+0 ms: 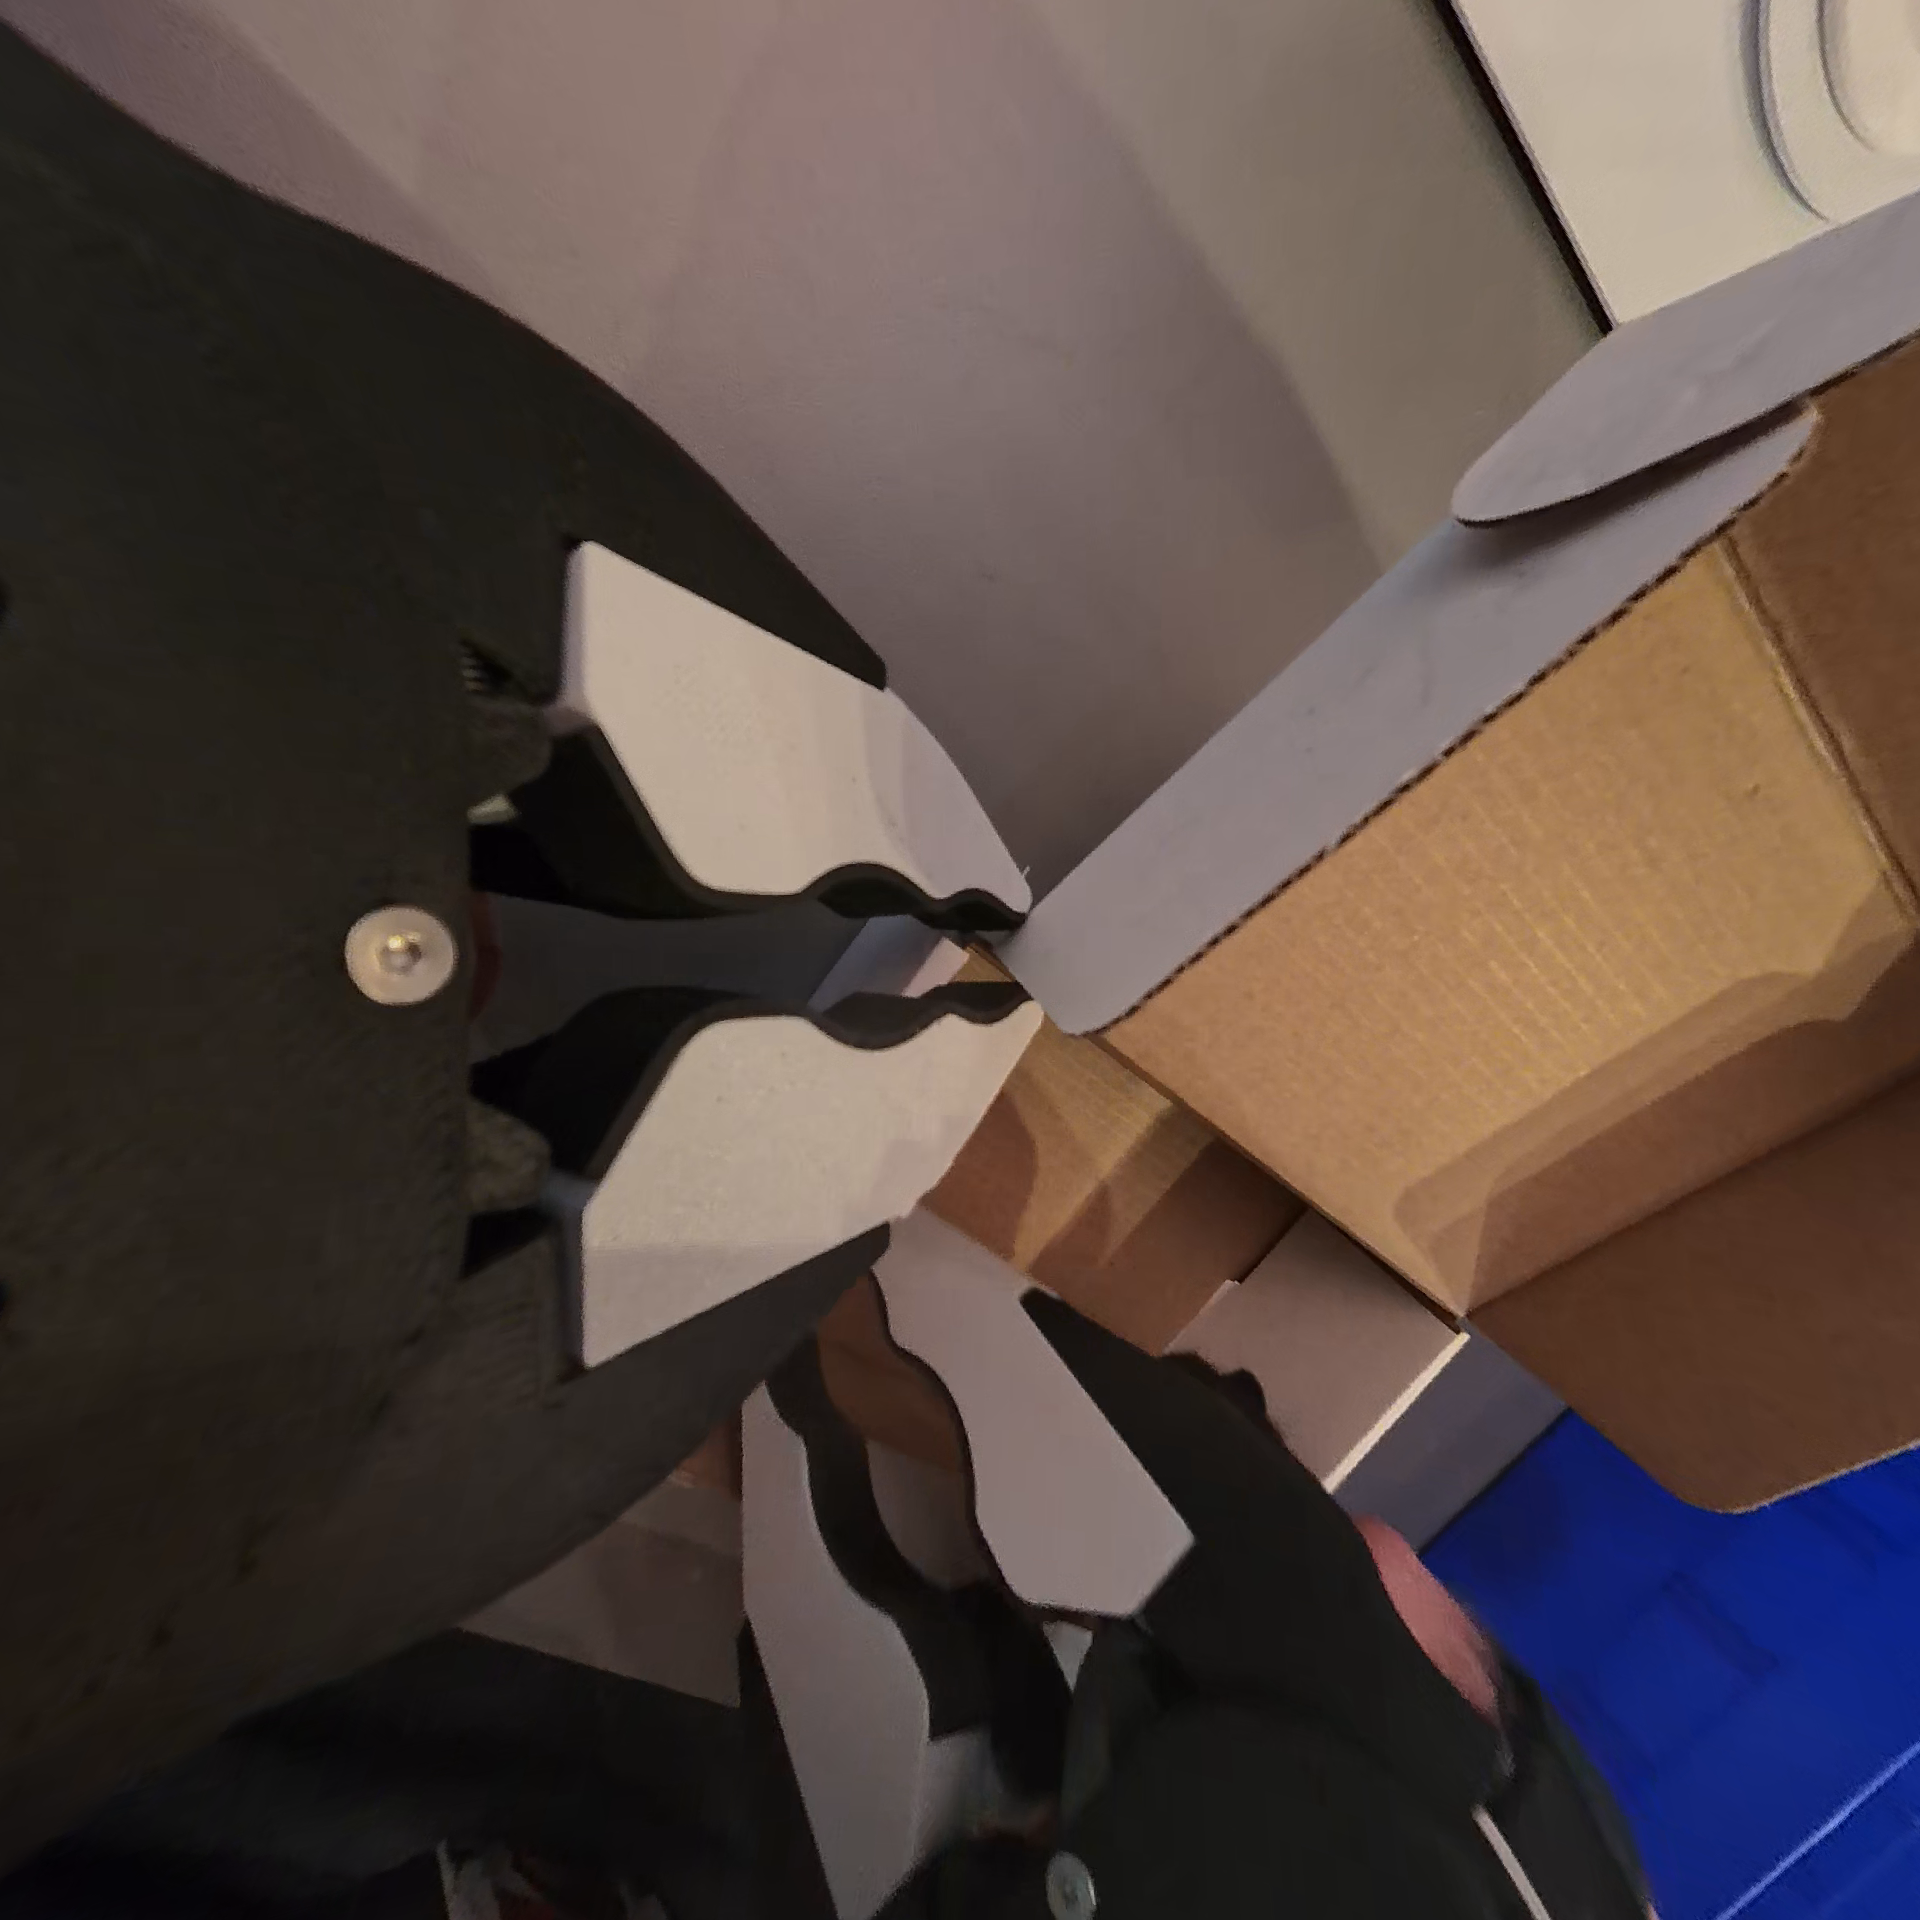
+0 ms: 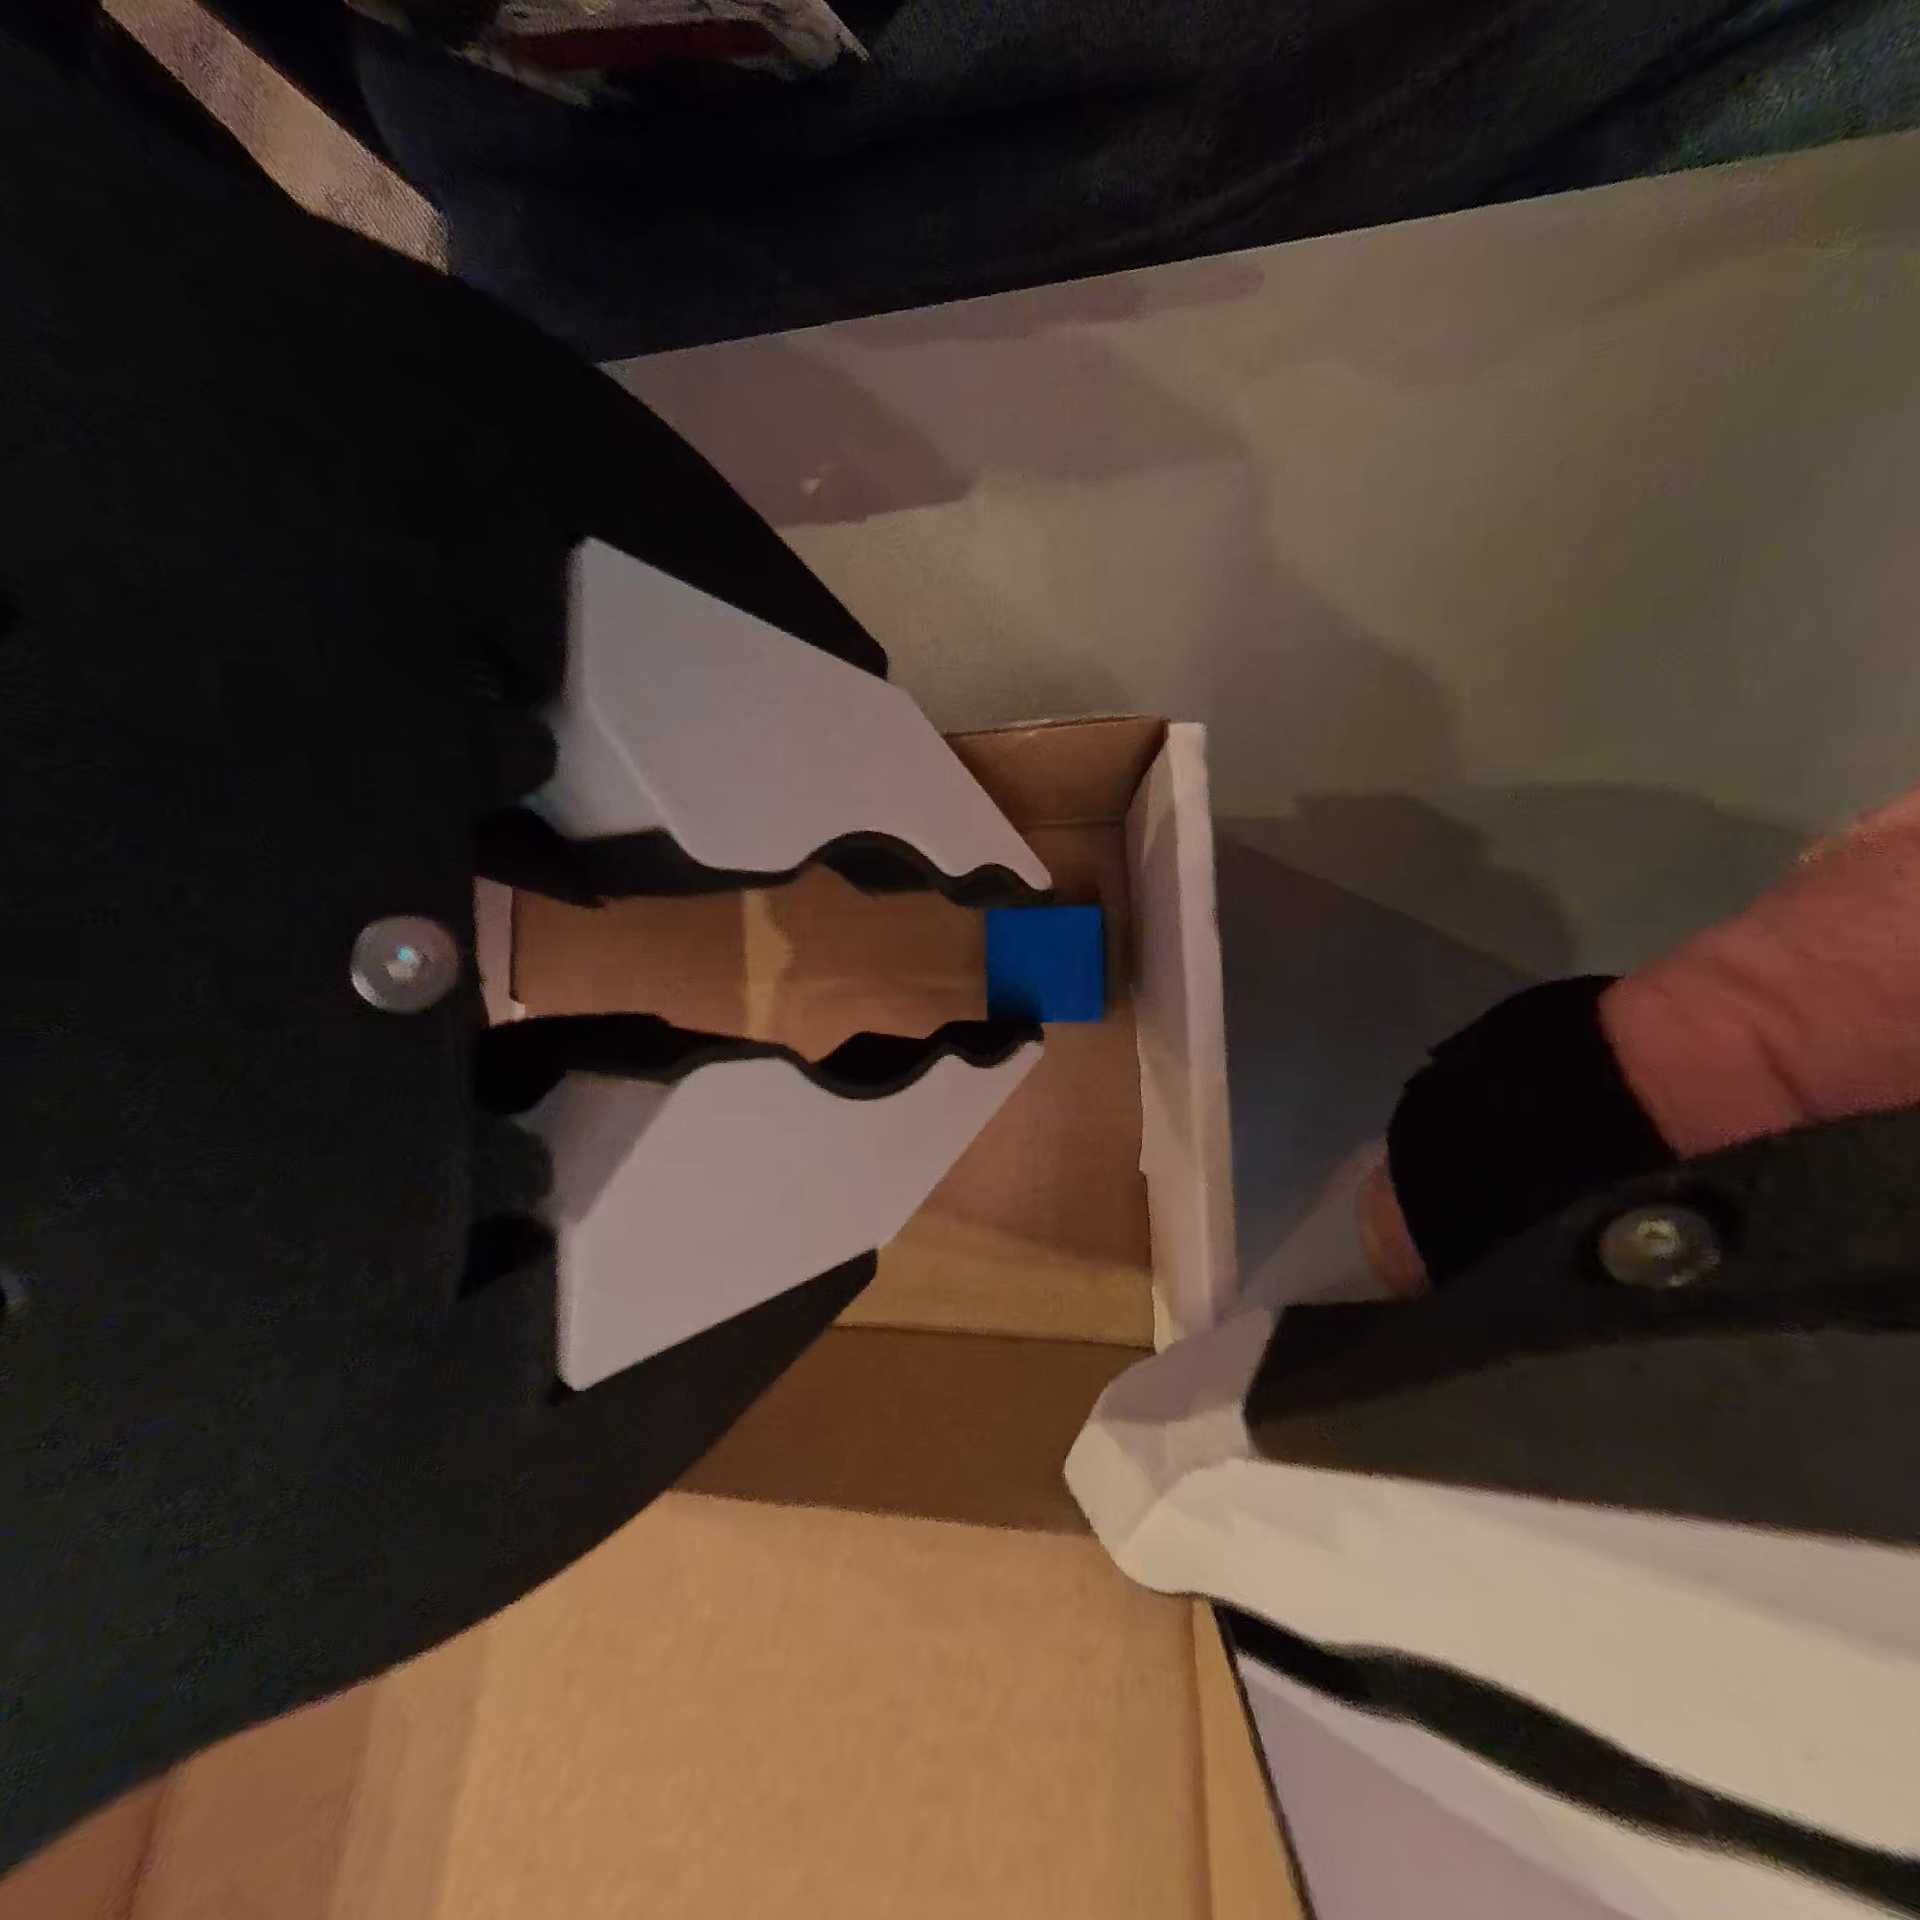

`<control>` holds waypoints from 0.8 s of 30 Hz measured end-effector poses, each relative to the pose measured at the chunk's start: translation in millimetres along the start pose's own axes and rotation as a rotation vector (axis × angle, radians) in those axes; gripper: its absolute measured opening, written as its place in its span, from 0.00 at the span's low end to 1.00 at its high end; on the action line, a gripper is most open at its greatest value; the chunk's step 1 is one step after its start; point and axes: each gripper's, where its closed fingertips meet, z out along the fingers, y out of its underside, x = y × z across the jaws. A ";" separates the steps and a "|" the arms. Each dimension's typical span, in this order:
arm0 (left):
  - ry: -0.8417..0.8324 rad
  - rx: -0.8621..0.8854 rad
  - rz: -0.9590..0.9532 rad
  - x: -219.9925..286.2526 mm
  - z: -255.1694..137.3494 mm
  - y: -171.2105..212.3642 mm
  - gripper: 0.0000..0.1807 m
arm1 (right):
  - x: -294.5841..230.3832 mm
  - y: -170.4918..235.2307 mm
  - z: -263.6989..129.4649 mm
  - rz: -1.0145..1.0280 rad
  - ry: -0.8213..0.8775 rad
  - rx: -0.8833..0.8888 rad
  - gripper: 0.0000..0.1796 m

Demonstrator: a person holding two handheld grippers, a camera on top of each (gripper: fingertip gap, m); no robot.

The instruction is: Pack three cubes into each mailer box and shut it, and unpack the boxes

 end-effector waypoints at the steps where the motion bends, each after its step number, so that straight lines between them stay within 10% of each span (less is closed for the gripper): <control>1: -0.001 -0.001 0.001 -0.3 -0.1 0.3 0.05 | 0.9 -0.7 -5.4 -0.007 0.015 0.012 0.11; 8: 0.002 -0.004 0.001 -1.7 -2.2 1.7 0.05 | 3.7 39.8 -127.0 0.043 0.226 0.201 0.11; 15: 0.010 -0.007 -0.004 -1.5 -1.2 0.7 0.05 | -3.9 225.5 -250.5 0.316 0.526 0.000 0.11; 24: -0.005 -0.008 0.000 -0.3 -1.1 0.8 0.05 | -35.6 380.5 -192.8 0.651 0.451 -0.316 0.11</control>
